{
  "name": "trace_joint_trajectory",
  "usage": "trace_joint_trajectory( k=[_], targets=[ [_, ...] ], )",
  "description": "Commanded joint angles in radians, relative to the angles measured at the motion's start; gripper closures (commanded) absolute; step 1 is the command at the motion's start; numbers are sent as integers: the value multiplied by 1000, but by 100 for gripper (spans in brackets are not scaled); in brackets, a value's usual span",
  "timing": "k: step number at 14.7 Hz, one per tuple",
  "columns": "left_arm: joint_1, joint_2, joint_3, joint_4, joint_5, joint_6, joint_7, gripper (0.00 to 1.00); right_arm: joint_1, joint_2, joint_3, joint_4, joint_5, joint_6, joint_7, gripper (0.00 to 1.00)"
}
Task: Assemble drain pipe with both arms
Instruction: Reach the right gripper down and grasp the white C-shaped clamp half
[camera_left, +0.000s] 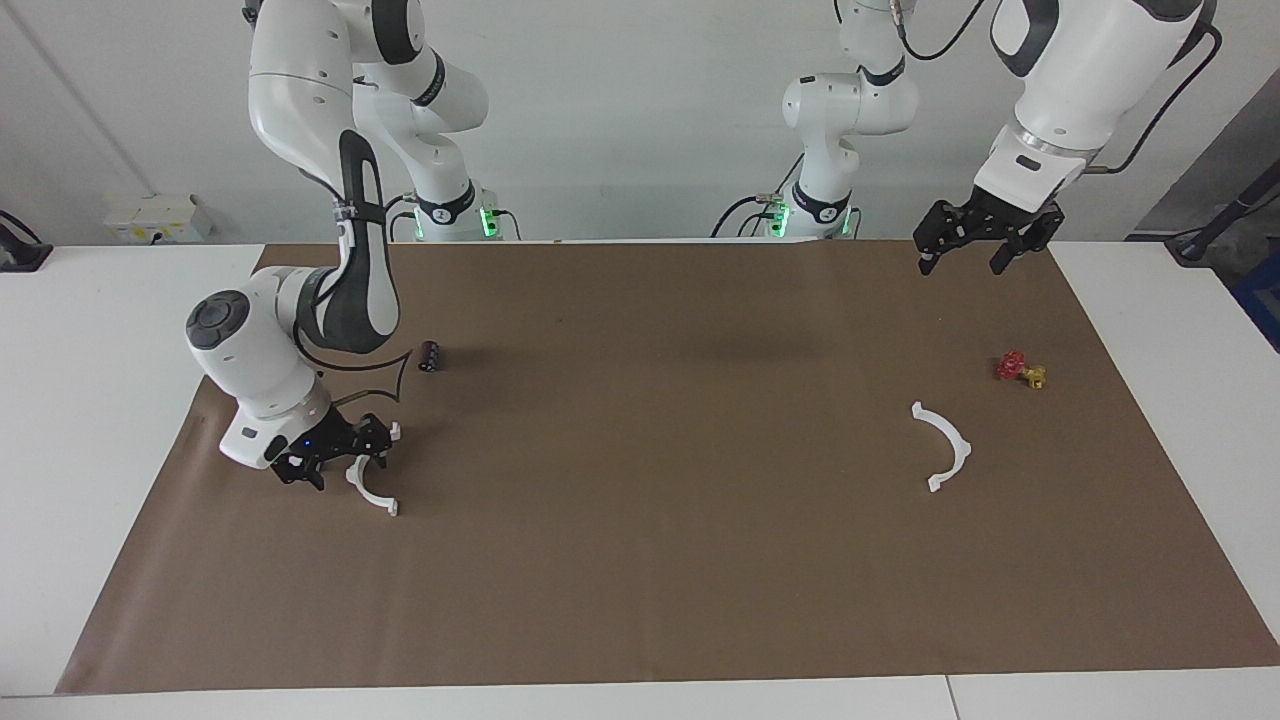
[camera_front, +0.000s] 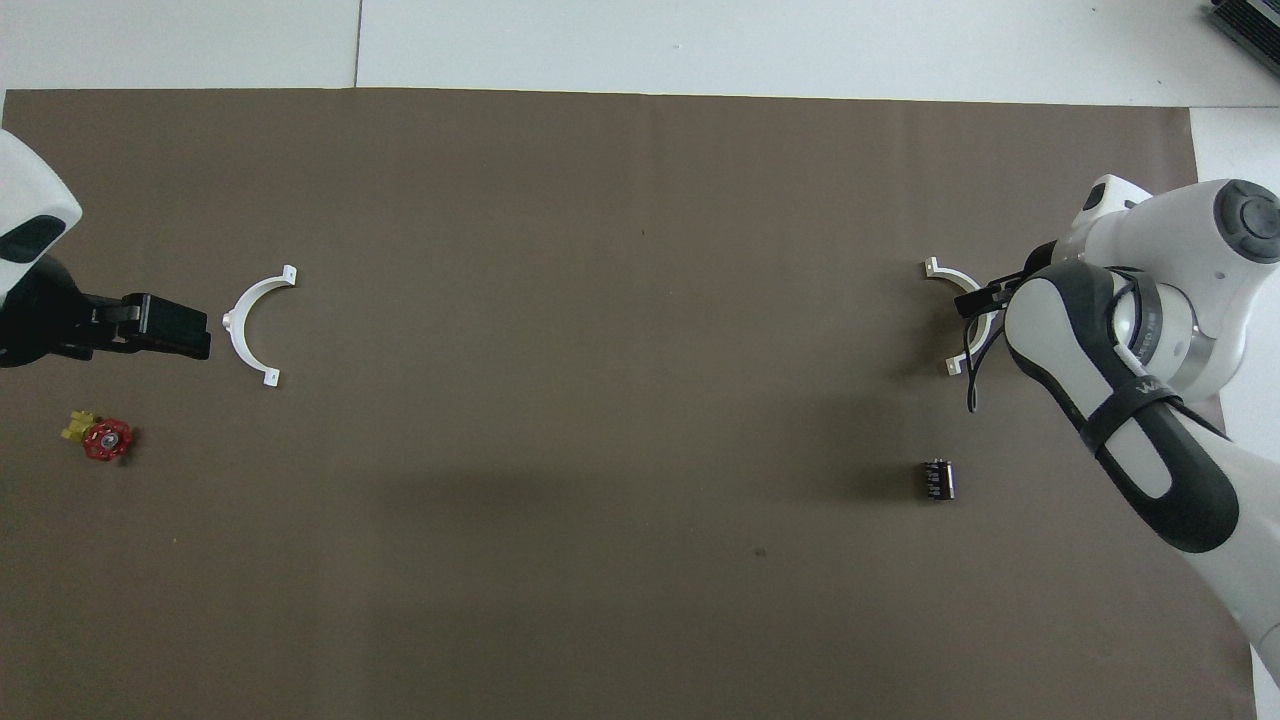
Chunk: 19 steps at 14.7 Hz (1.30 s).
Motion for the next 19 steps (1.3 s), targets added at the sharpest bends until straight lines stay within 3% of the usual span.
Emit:
trace_joint_trajectory(
  k=[1, 5, 6, 7, 8, 11, 14, 19],
  targets=[
    [7, -26, -2, -36, -1, 25, 15, 0, -5, -10, 3, -42, 34, 19, -75, 9],
    [7, -27, -2, -36, -1, 26, 15, 0, -24, -14, 3, -63, 34, 35, -110, 27],
    [7, -27, -2, -36, -1, 26, 15, 0, -25, -14, 3, -63, 34, 36, -111, 47],
    [7, -27, -2, -37, -1, 26, 15, 0, -25, -13, 3, -63, 34, 44, -108, 94],
    [7, -27, -2, -37, -1, 26, 15, 0, -21, -13, 3, -62, 34, 56, -89, 100],
    [7, -27, -2, -39, -1, 28, 15, 0, -10, -11, 3, -42, 34, 52, 4, 100],
    [7, -29, -4, -45, -1, 29, 15, 0, 37, -36, 3, 1, 31, -39, 102, 100],
    [7, -29, -2, -45, -1, 29, 15, 0, 267, -88, 2, 20, -90, -142, 658, 100]
  ],
)
